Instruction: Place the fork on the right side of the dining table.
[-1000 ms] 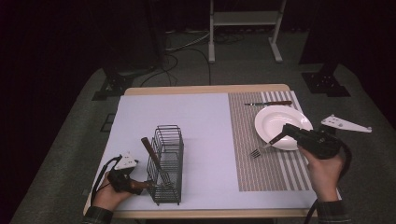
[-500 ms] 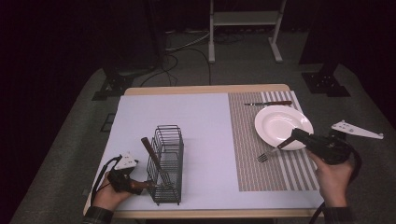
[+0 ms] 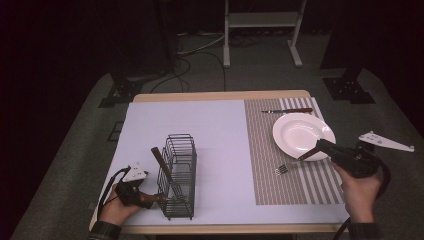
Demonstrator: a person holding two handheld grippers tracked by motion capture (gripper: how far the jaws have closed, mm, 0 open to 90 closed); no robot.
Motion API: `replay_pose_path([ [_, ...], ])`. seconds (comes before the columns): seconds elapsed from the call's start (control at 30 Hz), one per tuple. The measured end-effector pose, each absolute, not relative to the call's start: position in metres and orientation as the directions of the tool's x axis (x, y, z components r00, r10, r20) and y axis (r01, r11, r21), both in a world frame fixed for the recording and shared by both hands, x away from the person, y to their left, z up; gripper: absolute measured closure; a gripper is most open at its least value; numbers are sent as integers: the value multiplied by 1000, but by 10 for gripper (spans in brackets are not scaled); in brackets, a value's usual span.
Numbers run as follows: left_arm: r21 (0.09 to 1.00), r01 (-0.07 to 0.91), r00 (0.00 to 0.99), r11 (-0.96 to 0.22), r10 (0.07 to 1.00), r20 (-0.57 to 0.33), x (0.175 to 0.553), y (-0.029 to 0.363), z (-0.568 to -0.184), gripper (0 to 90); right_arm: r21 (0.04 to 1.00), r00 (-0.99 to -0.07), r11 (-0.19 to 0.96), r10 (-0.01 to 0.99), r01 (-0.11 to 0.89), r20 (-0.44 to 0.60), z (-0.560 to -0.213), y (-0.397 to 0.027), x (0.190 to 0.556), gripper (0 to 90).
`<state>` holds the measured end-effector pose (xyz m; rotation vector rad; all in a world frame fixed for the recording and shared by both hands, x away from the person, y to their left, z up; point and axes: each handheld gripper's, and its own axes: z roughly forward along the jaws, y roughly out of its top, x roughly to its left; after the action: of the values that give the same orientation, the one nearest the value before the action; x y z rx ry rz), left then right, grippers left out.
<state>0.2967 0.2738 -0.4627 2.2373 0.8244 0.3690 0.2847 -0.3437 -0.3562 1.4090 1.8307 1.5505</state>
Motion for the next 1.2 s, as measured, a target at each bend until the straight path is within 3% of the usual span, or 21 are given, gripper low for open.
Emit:
replay_pose_path([
  [1.2,709,449,756,-544,654,23,297,274,-463,0,848,-276,-63,931,527,241,-386,-370,279,603],
])
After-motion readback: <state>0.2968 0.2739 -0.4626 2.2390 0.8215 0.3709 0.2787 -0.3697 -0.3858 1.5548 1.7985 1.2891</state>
